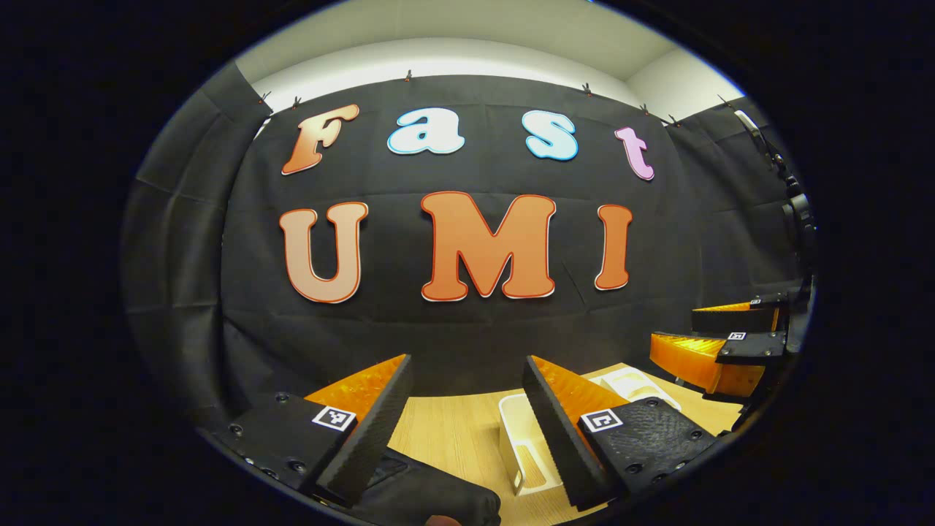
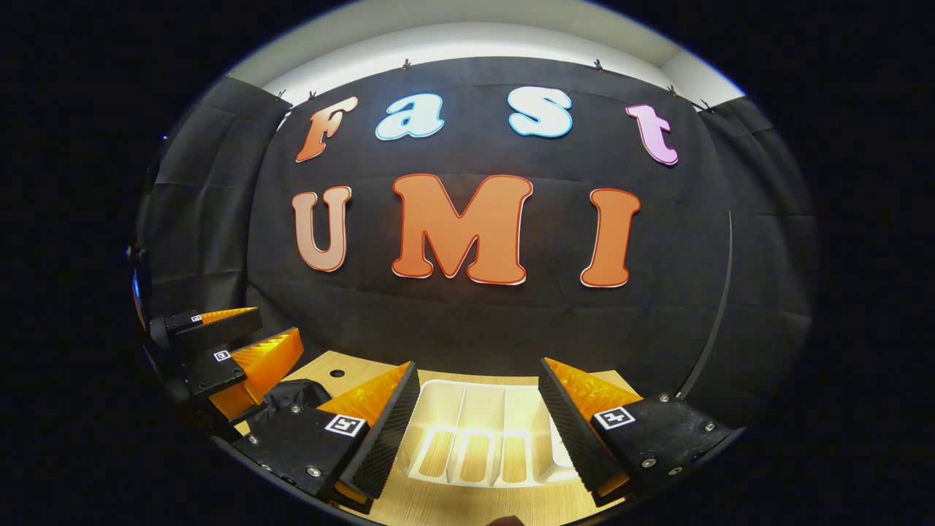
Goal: Open the schoolbag, grab two books from the bookshelf and put them into the schoolbag.
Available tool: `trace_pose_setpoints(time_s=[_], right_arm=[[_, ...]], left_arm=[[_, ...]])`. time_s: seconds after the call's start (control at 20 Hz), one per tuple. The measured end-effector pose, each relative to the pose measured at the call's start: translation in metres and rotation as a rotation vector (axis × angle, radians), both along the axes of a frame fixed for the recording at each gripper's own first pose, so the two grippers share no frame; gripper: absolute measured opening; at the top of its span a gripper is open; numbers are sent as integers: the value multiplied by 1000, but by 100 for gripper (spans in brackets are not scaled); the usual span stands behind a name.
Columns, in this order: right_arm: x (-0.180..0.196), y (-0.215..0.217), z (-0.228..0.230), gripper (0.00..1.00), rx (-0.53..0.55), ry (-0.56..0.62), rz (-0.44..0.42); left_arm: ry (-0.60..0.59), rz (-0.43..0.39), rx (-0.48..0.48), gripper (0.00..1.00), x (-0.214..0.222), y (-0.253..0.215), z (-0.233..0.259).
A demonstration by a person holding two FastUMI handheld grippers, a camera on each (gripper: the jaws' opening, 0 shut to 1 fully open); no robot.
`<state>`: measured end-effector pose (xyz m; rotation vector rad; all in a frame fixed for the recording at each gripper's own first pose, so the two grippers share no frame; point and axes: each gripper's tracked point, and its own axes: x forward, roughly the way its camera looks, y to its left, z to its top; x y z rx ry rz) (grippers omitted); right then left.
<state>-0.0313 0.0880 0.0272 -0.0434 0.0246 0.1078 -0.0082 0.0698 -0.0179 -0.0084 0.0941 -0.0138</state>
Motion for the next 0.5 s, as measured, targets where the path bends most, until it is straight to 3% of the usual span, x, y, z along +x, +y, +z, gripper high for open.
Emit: trace_pose_setpoints(time_s=[0.5], right_arm=[[1, 13, 2, 97, -38, -36, -33]], left_arm=[[-18, -10, -1, 97, 7, 10, -4]])
